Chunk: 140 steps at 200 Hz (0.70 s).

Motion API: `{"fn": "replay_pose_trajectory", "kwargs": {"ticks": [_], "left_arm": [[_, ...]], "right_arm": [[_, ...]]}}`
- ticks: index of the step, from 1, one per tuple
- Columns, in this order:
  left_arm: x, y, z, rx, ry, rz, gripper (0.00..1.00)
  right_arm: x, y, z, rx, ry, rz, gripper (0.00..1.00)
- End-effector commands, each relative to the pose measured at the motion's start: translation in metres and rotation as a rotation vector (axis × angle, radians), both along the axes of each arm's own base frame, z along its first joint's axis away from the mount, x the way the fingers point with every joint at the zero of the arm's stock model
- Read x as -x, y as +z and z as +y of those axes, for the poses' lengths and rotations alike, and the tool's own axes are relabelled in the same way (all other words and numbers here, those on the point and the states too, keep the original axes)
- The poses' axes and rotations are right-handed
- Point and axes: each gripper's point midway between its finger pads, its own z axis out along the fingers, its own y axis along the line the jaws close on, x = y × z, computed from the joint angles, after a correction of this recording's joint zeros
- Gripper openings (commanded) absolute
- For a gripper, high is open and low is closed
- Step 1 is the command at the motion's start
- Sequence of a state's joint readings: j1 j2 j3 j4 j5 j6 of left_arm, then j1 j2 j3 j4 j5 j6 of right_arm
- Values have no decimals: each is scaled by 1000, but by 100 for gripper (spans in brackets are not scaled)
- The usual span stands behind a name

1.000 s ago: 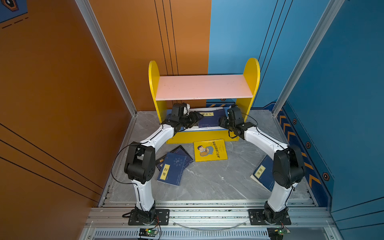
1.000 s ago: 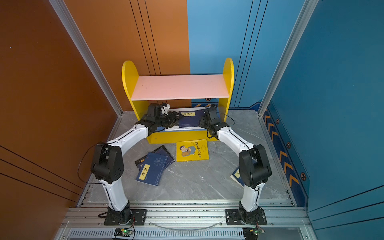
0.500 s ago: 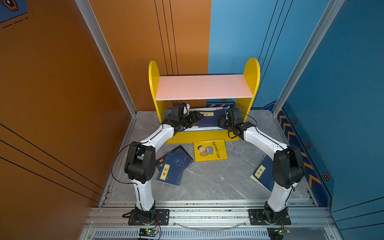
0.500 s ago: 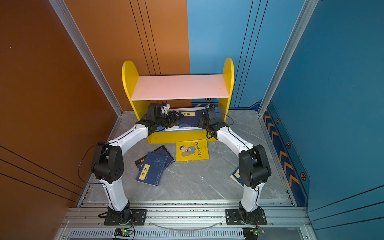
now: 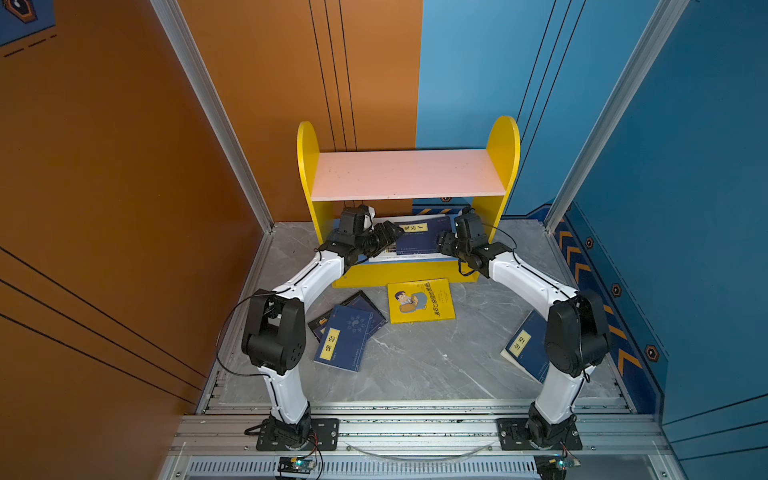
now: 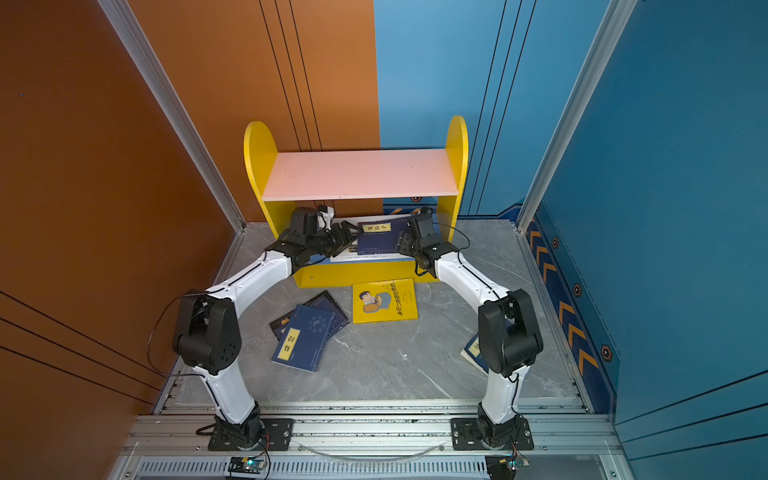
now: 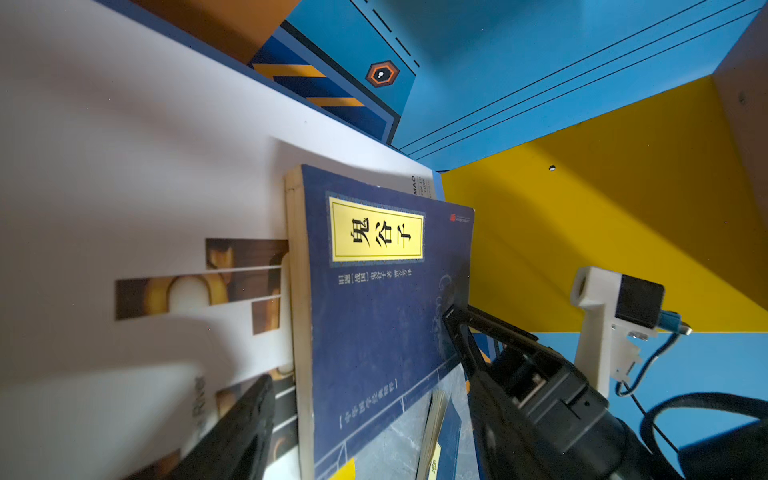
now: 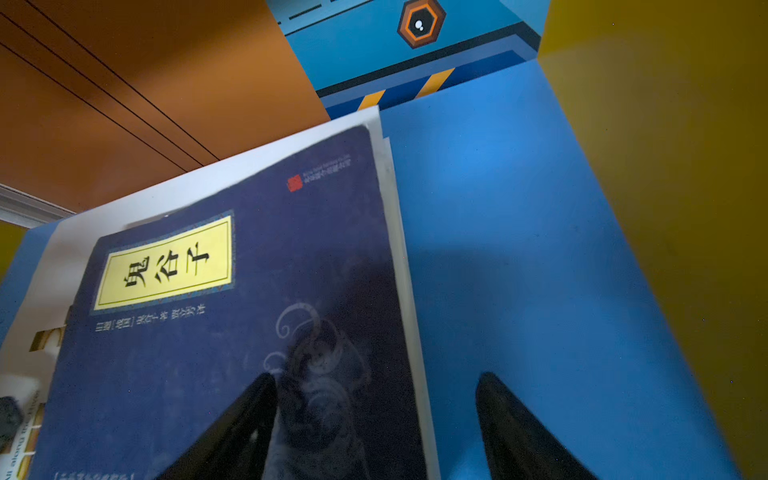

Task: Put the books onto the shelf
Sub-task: 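Open both grippers and draw them back toward the books on the table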

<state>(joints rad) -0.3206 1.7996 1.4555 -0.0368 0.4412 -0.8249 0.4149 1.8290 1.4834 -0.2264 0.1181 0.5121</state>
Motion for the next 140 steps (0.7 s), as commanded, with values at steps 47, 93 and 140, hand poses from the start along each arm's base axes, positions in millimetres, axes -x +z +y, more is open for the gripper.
{"fn": "replay_pose_trajectory", "kwargs": {"ticks": [47,93,140], "left_arm": [[52,31,19,-62,-51,-114,79],[102,18,46,-133,-20,-90,79],[161,-31,108,-318,120,19,79]], "right_arm": [[28,38,5,10,48,-33,79],[67,30,18,-10,52,-11,78],[122,11,35,-83,20,5,79]]}}
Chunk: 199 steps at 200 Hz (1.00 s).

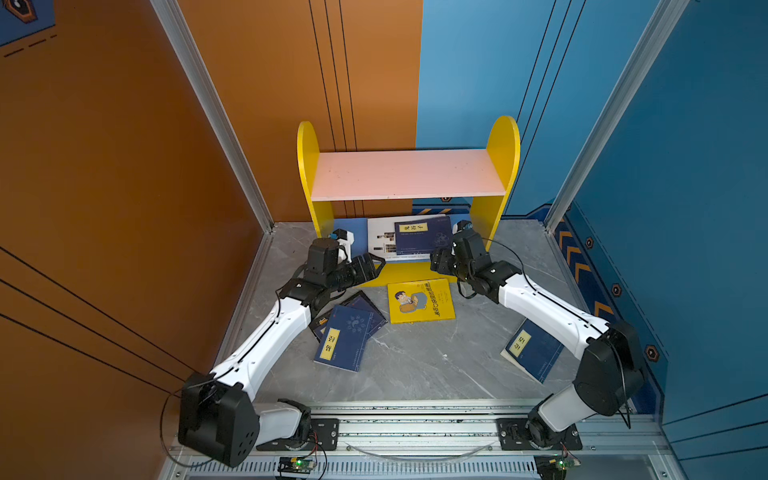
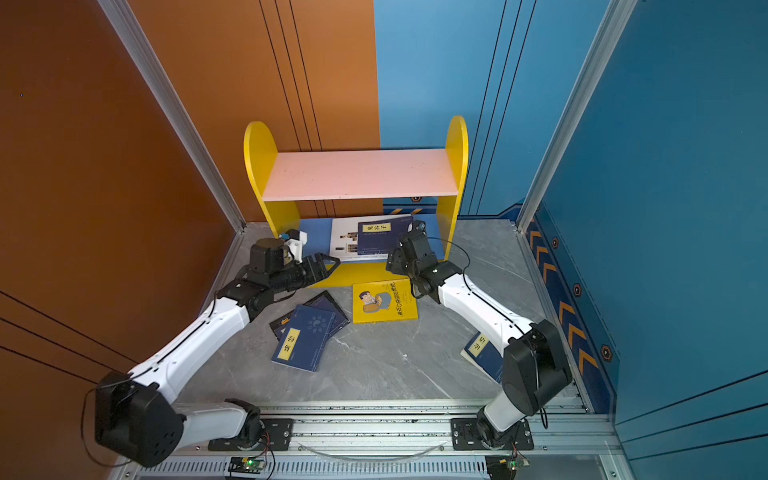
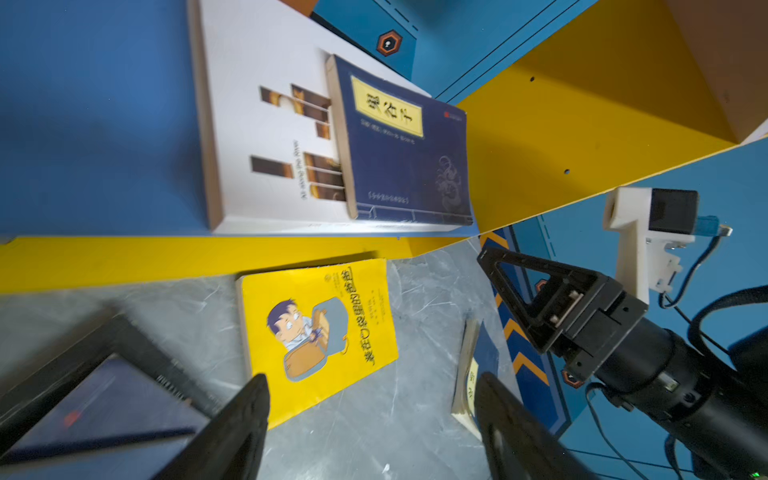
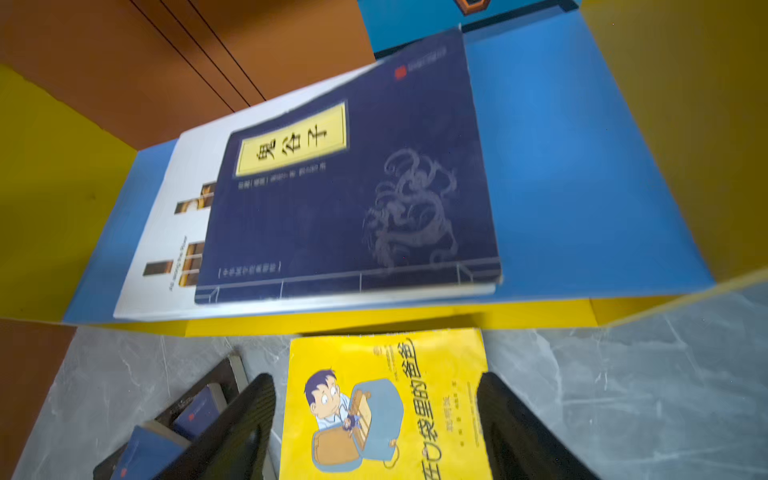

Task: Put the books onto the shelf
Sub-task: 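Open both grippers and draw them back toward the books on the table, then grasp the dark blue book beside the yellow book with both grippers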

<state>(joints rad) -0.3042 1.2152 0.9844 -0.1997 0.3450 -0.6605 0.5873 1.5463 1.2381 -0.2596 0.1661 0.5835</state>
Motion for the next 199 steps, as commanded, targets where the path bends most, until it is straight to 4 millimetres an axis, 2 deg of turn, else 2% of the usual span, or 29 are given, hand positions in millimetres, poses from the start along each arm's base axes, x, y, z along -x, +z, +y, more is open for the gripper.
{"fn": "replay_pose_trajectory", "kwargs": {"ticks": [1,22,26,41,77,127,181,199], "left_arm": [[27,-40,43,-153,108,87,79],[47,-68,70,-197,185,160,79],[50,-74,75,-203,200,174,79],[59,-92,88,-217,237,215,79],[71,-114,111,-260,304,248,80],[63,-135,116,-230,314,265,81],[58,-163,108,-187,289,339,81],[56,-167,101,-150,278,339,80]], "right_arm": [[26,-10,0,-54,-73,10,79],[38,-25,15,-129,-79,23,80],[46,-28,28,-141,-48,29,80],[52,-43,47,-197,-15,81,81],[68,-69,94,-300,97,188,83],[86,-114,130,-400,199,371,82],[99,-134,160,-462,290,482,80],[103,-139,168,-449,304,510,79]]}}
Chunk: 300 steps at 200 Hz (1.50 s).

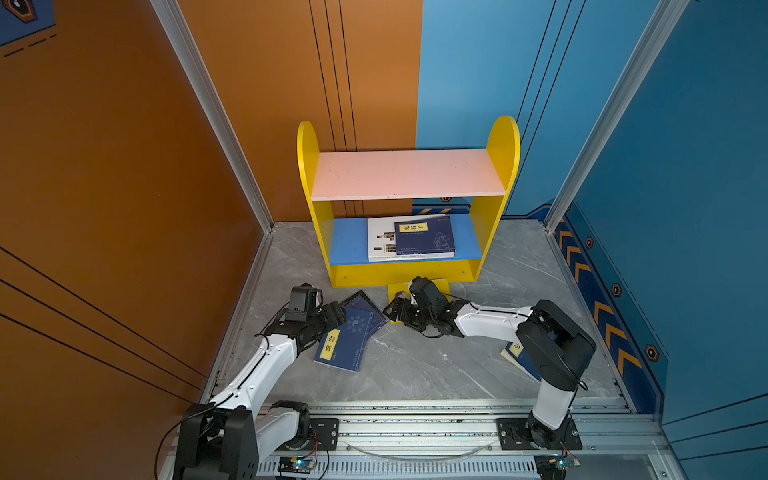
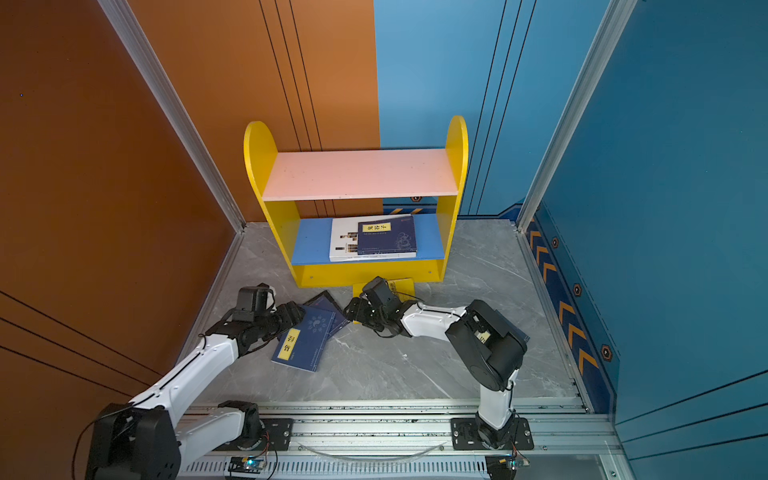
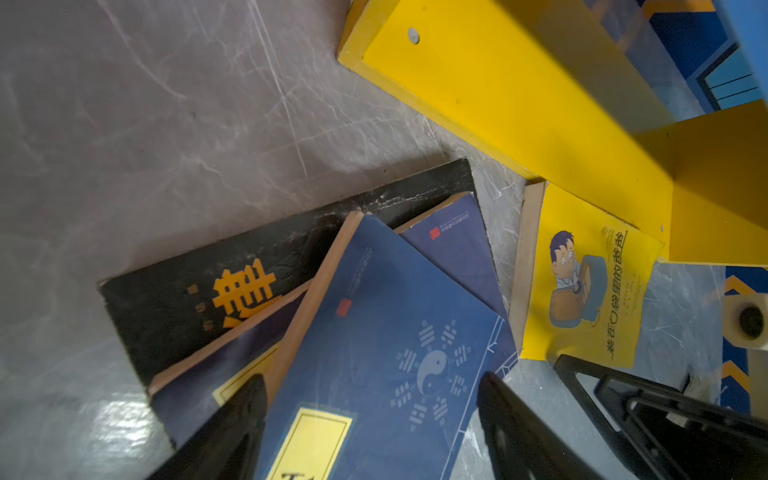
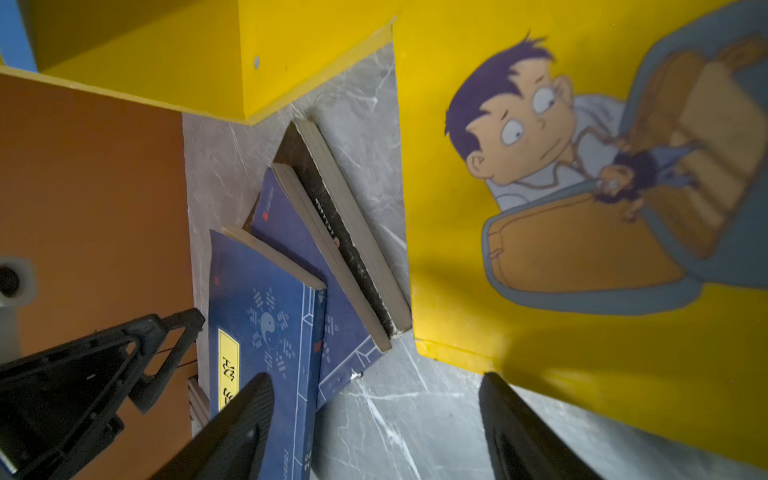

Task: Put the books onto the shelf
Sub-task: 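Grasp the dark blue book beside the yellow book with both grippers, then lift the dark blue book with both grippers toward the blue shelf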

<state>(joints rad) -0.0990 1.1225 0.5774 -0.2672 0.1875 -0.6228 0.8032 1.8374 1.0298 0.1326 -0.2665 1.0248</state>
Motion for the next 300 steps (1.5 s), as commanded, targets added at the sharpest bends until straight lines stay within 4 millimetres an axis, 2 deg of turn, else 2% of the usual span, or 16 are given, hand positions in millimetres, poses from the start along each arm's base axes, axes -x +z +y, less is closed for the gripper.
{"fn": "replay_pose_trajectory", "kwargs": {"ticks": [1,44,48,63,119,132,175,189,202,238,263,277,300], "left_arm": [[-2,-6,-8,56,-11,-7,80],[1,-9,-14,47,-27,0,81],[-5,-5,-16,53,-31,-28,81],[-4,-10,-22,57,-48,-10,81],[-5,-20,-63,106,-123,7,81],[-5,-21,-72,113,-146,10,81],[-8,-26,-77,117,-147,26,81],[-10,-25,-77,118,-147,26,81],[-13,-24,-78,120,-148,25,81],[-21,-17,-79,127,-149,10,81],[-28,-6,-77,132,-149,-11,81],[-30,4,-72,127,-142,-29,82],[-32,23,-62,131,-130,-69,82]], "right_arm": [[6,8,22,-53,50,28,79],[11,-7,38,-62,100,84,79],[11,-6,39,-68,103,84,79],[12,-8,42,-73,112,92,78],[12,-12,45,-94,124,106,76],[12,-13,45,-100,122,110,73],[16,2,49,-180,165,100,65],[20,8,49,-200,192,93,61],[23,10,47,-204,207,91,53],[23,15,36,-207,189,97,19],[19,27,27,-212,166,78,14],[17,42,23,-229,161,53,7],[20,68,17,-263,178,26,3]]}}
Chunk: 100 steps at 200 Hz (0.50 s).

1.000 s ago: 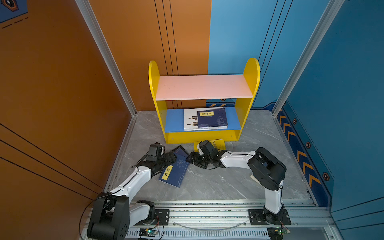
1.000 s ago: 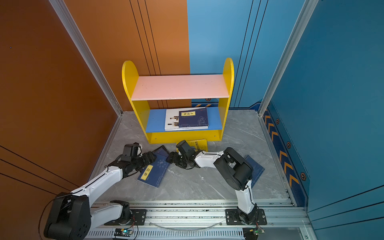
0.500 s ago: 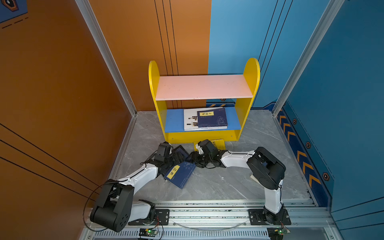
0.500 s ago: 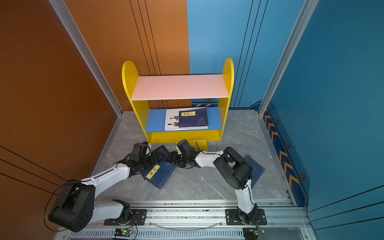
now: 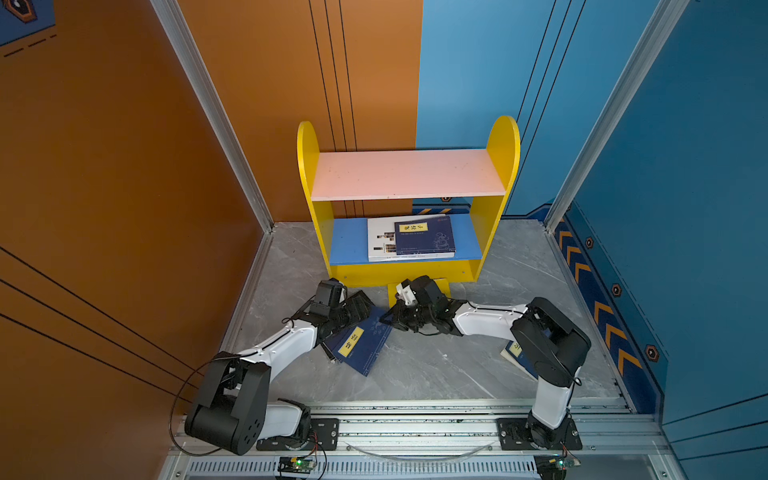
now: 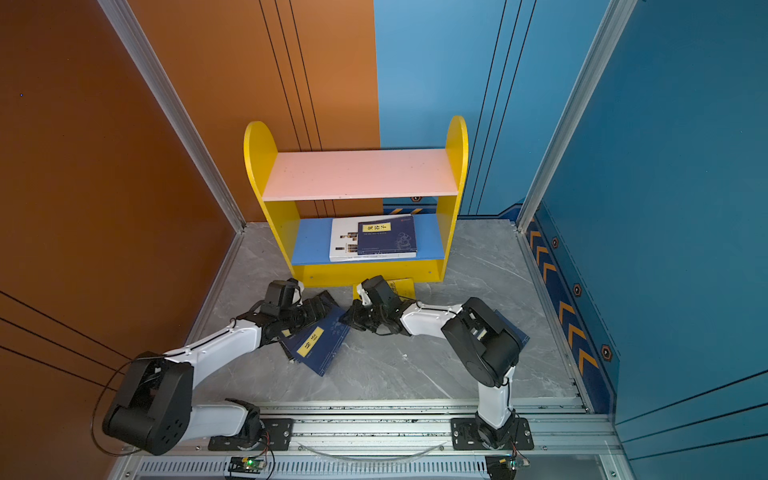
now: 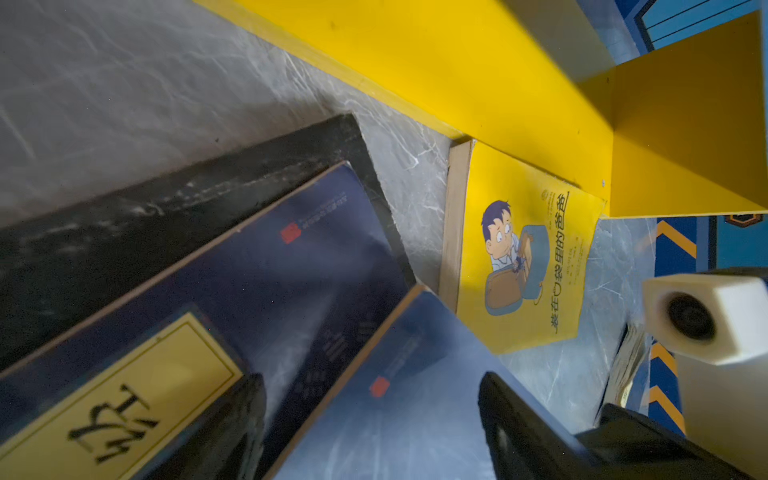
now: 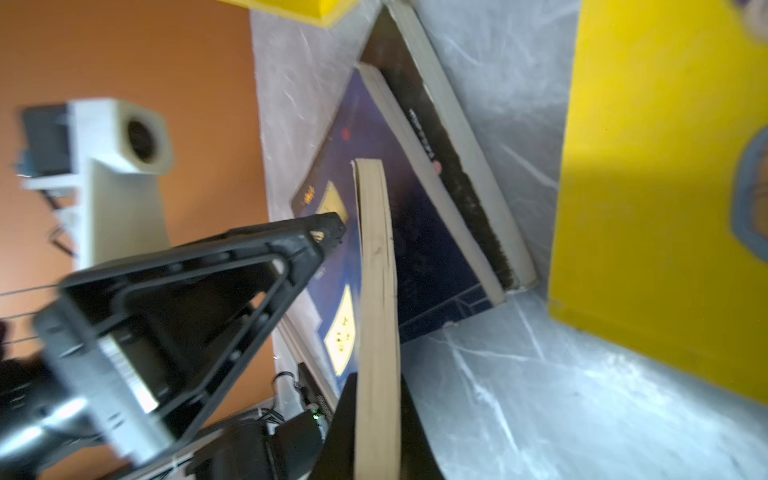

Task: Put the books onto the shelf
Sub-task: 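Lift the dark blue book with both grippers toward the blue shelf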

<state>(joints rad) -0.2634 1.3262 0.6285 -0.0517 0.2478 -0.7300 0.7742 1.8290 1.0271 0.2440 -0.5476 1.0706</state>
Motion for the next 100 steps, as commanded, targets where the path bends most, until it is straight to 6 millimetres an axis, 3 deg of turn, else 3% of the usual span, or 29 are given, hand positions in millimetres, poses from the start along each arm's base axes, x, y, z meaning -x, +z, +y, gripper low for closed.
{"fn": "replay_pose_trajectory", "kwargs": {"ticks": [1,45,47,83,100], "left_arm": [[-4,30,7,16,-5,-52,82],[1,72,28,44,21,-129,83],[1,74,29,47,20,-134,83],[1,120,24,159,-8,-237,85],[-4,154,14,263,-44,-338,90]], "right_arm": [[1,36,-10,-49,10,-53,2],[12,98,-33,-165,14,-95,0],[5,100,-40,-168,-10,-98,0],[-6,165,-80,-279,-80,-201,1],[-12,198,-101,-324,-128,-279,2]]}}
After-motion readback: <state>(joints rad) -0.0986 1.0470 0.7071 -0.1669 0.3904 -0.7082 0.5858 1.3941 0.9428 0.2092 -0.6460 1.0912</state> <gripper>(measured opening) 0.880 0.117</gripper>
